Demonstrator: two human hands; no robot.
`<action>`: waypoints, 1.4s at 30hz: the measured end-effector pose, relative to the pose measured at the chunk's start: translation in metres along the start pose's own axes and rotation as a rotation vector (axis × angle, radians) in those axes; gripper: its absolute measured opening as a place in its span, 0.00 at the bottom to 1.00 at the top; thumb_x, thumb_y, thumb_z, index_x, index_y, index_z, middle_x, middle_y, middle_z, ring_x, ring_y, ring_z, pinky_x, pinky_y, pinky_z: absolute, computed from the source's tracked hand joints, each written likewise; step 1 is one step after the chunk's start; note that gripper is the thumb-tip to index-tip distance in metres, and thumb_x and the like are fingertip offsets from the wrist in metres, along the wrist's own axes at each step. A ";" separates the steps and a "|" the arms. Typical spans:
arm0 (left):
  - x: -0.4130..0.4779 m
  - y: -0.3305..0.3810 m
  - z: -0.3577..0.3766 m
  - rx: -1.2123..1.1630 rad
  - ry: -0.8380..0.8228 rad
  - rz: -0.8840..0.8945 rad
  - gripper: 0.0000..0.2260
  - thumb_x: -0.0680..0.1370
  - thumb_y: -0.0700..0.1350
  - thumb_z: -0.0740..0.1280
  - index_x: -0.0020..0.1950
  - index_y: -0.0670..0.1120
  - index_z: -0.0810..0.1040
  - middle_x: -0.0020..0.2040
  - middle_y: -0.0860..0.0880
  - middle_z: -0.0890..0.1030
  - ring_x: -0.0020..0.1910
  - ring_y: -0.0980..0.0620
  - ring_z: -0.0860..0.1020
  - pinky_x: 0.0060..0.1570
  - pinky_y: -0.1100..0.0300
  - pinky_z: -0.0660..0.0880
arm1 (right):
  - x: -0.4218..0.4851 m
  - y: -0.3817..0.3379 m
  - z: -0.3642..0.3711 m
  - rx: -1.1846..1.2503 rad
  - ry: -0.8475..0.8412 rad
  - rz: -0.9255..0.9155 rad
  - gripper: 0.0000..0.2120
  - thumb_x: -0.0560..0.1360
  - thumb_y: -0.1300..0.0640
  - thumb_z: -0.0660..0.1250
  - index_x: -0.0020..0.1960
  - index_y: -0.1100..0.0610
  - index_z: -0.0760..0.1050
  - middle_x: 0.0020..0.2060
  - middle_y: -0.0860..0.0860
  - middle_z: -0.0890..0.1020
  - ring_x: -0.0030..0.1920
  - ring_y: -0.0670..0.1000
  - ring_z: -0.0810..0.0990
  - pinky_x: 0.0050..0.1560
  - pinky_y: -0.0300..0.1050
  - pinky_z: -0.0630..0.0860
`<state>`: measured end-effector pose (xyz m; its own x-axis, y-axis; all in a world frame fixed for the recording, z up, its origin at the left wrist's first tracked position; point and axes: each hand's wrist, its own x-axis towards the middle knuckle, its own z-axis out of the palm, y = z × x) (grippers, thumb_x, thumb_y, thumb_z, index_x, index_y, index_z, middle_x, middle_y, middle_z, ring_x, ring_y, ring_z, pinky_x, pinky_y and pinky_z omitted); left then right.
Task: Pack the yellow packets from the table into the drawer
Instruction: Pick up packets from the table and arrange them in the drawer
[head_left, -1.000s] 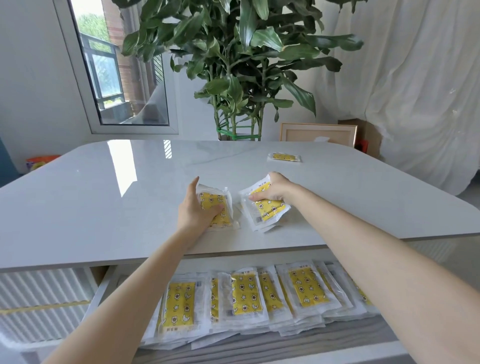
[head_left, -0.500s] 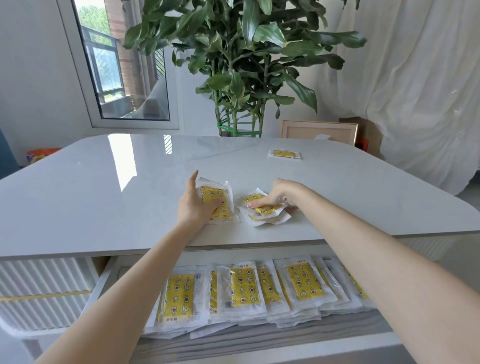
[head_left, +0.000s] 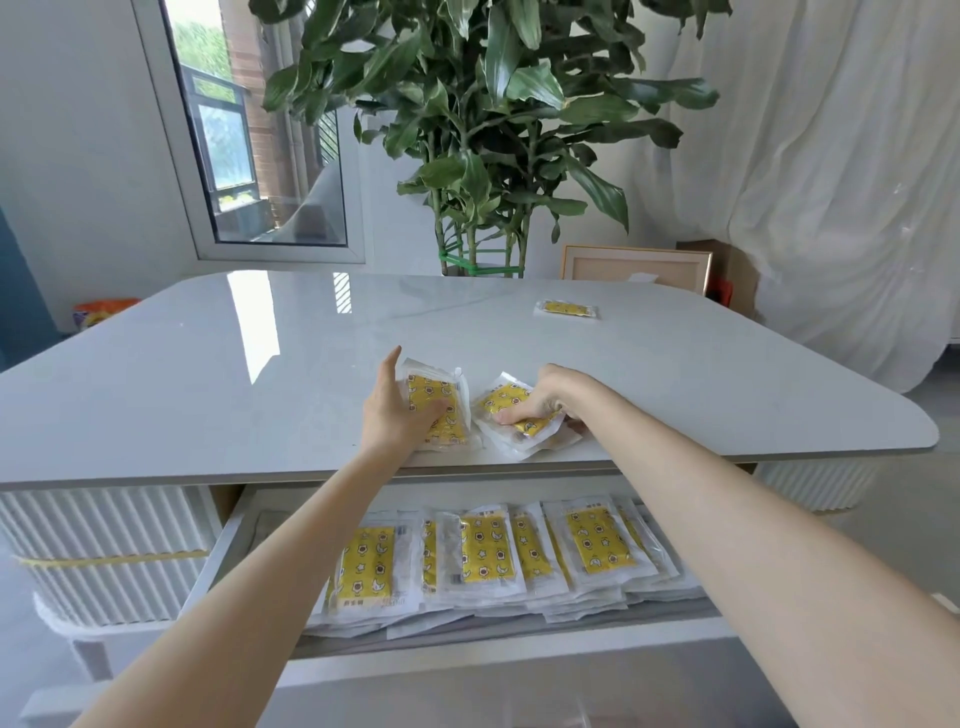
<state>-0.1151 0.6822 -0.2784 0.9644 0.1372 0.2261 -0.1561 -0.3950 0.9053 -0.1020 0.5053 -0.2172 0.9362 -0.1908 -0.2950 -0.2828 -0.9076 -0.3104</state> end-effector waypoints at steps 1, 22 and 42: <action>-0.002 0.001 0.000 -0.004 -0.001 0.000 0.37 0.73 0.42 0.73 0.76 0.52 0.55 0.71 0.44 0.68 0.69 0.45 0.68 0.62 0.54 0.69 | -0.003 0.001 0.000 -0.001 0.006 -0.001 0.35 0.75 0.38 0.62 0.68 0.65 0.65 0.66 0.58 0.72 0.65 0.55 0.72 0.53 0.42 0.67; -0.047 0.013 -0.018 -0.296 -0.070 -0.166 0.37 0.72 0.40 0.73 0.75 0.53 0.57 0.58 0.42 0.79 0.51 0.45 0.80 0.51 0.49 0.79 | -0.036 0.040 0.013 0.815 0.127 0.003 0.39 0.55 0.55 0.84 0.58 0.63 0.68 0.53 0.54 0.78 0.54 0.55 0.79 0.55 0.49 0.77; -0.087 0.025 0.025 -0.217 -0.812 -0.570 0.09 0.78 0.36 0.65 0.56 0.34 0.77 0.45 0.42 0.84 0.35 0.51 0.84 0.34 0.58 0.81 | -0.079 0.156 0.020 0.733 -0.378 0.157 0.03 0.74 0.61 0.71 0.42 0.60 0.78 0.32 0.52 0.85 0.33 0.47 0.84 0.41 0.38 0.81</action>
<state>-0.1973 0.6383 -0.2845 0.7484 -0.4365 -0.4993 0.4152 -0.2787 0.8660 -0.2241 0.3861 -0.2607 0.7787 -0.0384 -0.6263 -0.5903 -0.3833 -0.7104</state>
